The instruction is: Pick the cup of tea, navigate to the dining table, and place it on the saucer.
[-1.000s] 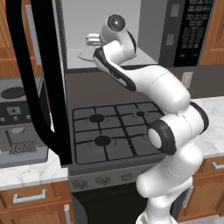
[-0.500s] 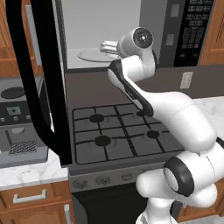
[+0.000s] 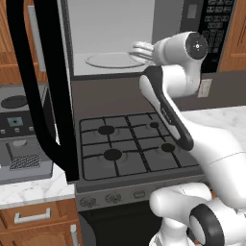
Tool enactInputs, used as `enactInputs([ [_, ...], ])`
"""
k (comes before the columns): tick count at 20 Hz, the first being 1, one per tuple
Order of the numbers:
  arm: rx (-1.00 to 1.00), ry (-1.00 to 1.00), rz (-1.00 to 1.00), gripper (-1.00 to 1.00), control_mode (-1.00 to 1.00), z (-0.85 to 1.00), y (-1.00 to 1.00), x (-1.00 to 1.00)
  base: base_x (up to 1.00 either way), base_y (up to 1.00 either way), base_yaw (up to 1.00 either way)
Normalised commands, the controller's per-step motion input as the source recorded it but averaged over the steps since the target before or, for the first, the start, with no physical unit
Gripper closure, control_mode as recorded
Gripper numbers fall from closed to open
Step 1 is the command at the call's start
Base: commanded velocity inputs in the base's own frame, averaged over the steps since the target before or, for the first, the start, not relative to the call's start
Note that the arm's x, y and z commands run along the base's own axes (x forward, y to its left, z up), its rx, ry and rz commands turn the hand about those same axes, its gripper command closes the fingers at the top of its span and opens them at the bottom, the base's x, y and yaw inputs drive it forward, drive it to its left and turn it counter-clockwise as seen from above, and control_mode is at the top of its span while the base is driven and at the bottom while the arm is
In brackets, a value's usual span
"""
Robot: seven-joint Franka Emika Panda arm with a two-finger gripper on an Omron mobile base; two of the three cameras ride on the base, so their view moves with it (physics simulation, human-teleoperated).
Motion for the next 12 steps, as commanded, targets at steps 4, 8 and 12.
enactInputs([
  [4, 0.02, 0.00, 0.11, 1.00, -1.00, 0.64, -0.22, -0.79, 0.00, 0.00, 0.00],
  [8, 0.00, 0.00, 0.14, 1.00, -1.00, 0.33, -0.23, -1.00, 0.00, 0.00, 0.00],
  [12, -0.03, 0.00, 0.11, 1.00, -1.00, -0.05, -0.13, -1.00, 0.00, 0.00, 0.00],
])
